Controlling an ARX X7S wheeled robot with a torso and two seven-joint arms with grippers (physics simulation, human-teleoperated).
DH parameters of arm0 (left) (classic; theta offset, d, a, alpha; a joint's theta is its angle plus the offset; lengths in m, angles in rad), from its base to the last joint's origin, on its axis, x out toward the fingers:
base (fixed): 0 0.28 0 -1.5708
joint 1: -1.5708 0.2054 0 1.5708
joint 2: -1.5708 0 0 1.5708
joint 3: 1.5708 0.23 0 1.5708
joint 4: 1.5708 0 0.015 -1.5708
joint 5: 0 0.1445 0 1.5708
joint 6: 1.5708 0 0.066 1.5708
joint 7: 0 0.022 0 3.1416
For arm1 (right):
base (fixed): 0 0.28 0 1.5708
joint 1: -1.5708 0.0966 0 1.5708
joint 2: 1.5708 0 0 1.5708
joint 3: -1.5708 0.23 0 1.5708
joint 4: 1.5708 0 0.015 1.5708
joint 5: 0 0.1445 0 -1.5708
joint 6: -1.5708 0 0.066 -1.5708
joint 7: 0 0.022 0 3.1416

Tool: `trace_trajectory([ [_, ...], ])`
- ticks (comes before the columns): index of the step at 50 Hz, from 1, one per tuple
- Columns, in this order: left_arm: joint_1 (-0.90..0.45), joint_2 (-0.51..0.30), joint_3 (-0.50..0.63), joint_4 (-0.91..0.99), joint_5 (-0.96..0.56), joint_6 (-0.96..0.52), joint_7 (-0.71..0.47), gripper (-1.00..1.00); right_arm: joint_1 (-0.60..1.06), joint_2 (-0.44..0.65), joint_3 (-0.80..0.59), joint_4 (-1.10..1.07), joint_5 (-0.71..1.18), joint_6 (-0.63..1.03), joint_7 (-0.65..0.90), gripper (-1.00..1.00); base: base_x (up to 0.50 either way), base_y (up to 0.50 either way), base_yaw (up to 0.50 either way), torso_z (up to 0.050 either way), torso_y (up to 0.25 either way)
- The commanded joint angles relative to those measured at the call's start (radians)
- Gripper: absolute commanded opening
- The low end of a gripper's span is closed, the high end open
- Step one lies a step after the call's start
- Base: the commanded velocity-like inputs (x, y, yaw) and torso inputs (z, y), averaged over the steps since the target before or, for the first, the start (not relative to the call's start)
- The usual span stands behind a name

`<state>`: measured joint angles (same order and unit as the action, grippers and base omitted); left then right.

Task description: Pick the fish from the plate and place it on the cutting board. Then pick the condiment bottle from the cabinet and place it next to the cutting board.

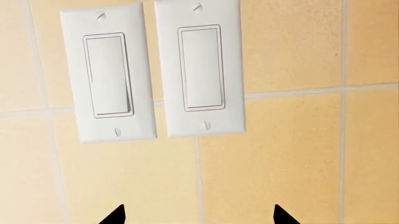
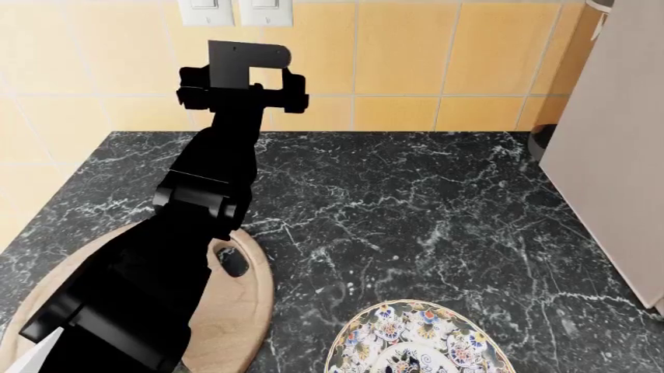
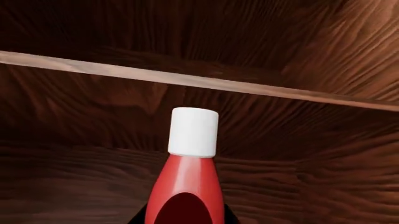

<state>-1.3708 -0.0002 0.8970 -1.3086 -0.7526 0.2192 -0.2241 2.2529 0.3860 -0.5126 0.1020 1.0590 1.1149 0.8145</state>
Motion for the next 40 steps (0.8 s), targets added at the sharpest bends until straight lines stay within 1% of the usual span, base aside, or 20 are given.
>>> trace_trajectory([
  [1, 0.000, 0.000, 0.006, 0.000, -0.004, 0.000, 0.000, 1.00, 0.040, 0.010, -0.005, -0.064, -0.002, 0.024, -0.016, -1.00, 0.00, 0.00, 0.00, 0.000, 0.000],
  [4, 0.001, 0.000, 0.006, 0.000, -0.002, 0.000, -0.001, 1.00, 0.032, 0.013, 0.009, -0.074, 0.016, 0.037, -0.009, -1.00, -0.22, -0.27, 0.00, 0.000, 0.000],
  [18, 0.000, 0.000, 0.003, 0.000, 0.000, 0.000, 0.000, 1.00, 0.002, 0.006, 0.037, -0.080, 0.054, 0.051, -0.002, -1.00, -0.50, -0.26, 0.00, 0.000, 0.000],
  [24, 0.002, 0.000, -0.026, 0.000, 0.011, 0.000, 0.005, 1.00, -0.029, 0.001, 0.075, -0.098, 0.098, 0.047, 0.004, -1.00, -0.50, -0.15, 0.00, 0.000, 0.000],
  [32, 0.003, 0.000, -0.042, 0.000, 0.019, 0.009, 0.010, 1.00, -0.072, -0.003, 0.120, -0.146, 0.191, 0.075, 0.024, -1.00, -0.50, 0.02, 0.00, 0.000, 0.000],
  [40, 0.004, 0.000, -0.034, 0.000, 0.018, 0.011, 0.008, 1.00, -0.089, -0.002, 0.150, -0.179, 0.253, 0.096, 0.057, -1.00, -0.50, 0.24, 0.00, 0.000, 0.000],
])
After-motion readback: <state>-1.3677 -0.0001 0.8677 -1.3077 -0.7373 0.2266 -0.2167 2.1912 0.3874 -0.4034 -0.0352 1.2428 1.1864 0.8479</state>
